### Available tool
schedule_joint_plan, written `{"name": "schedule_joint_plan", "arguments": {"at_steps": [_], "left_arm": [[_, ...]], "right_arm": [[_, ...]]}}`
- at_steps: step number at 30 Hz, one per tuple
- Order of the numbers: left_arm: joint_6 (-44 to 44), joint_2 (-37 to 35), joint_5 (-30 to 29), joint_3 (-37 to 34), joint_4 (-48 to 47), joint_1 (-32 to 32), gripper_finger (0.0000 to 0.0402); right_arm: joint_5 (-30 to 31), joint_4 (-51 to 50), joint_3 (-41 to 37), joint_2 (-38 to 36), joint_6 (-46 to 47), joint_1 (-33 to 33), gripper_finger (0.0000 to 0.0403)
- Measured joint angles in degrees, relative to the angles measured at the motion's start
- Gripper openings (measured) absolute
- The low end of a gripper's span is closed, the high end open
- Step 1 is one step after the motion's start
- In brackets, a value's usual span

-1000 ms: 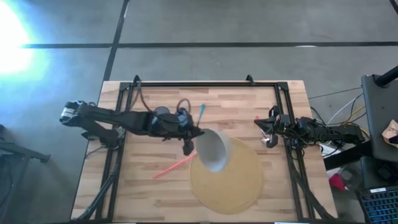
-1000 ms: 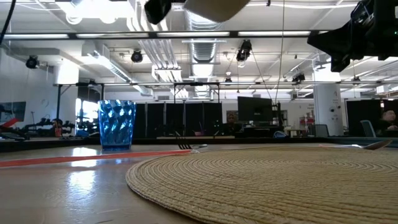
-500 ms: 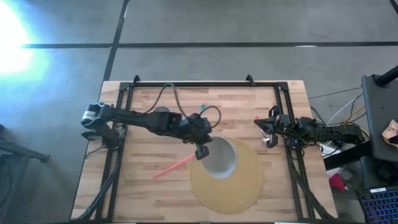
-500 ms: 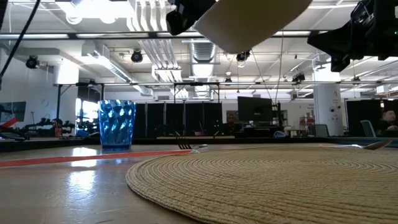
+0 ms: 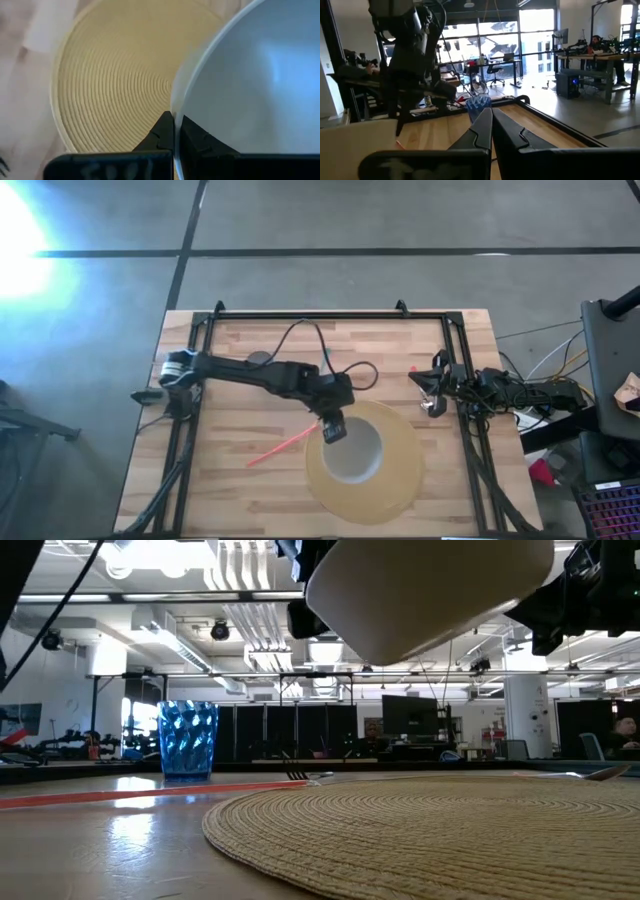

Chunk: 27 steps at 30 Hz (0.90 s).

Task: Pick & Place Utensil
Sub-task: Put the gray bowl on the yellow mat

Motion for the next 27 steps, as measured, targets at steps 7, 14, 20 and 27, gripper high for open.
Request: {"name": "schedule_joint_plan", "arguments": {"at_steps": [7,14,20,27], "left_arm": [[-1.7,3.1,0.6,0.0,-0.6,0.9,0.0005],[-1.9,6.5,0.8,0.0,-0.6,2.1,0.0005],[-2.2,8.7,0.9,-0.1,-0.1,2.4,0.0005],[-2.2,10.5,1.2,-0.1,1.8,2.3,0.0005]], "right_arm": [[2.8,-0.1,0.0,0.0,0.1,0.0,0.0008],[2.8,-0.1,0.0,0.0,0.5,0.0,0.0008],[2.8,-0.1,0.0,0.0,0.5,0.0,0.0008],[2.8,-0.1,0.0,0.0,0.2,0.0,0.0008]]}}
